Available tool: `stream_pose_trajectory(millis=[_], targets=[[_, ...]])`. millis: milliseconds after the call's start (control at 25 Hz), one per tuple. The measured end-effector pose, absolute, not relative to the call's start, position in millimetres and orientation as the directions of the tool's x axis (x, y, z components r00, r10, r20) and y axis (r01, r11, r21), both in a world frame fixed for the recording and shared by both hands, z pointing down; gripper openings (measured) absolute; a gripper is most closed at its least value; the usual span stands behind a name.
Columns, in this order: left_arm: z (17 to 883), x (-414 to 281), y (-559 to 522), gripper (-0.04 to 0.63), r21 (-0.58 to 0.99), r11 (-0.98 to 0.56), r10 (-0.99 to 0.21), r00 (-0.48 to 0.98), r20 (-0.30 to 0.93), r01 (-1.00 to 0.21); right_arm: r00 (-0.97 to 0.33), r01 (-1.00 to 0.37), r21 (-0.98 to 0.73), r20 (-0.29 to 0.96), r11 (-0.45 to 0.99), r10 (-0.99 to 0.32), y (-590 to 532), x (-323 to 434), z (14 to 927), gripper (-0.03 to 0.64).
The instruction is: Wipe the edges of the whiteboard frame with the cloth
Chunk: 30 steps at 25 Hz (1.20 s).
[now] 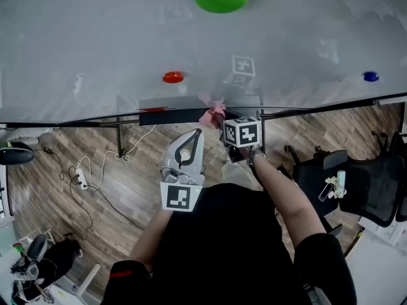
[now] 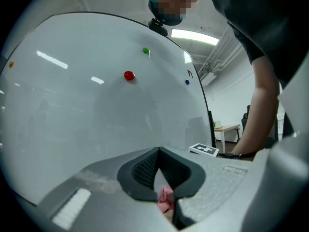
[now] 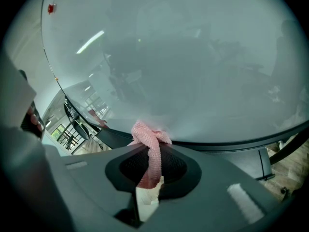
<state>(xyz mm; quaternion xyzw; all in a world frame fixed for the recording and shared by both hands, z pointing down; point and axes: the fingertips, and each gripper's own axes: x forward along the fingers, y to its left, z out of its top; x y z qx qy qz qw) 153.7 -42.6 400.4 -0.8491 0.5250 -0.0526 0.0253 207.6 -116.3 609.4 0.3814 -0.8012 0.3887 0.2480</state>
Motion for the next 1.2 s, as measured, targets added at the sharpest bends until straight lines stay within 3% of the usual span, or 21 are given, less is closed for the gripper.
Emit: stream_pose_trajectory(millis=[1200], targets=[[402,205,-54,0.0,-0.108,-0.456,-0.89,0.453,0.05,-0.883,-0.599,-0.789,-0.431,0.694,0.437,-0.398,-122,252,610,0.057]])
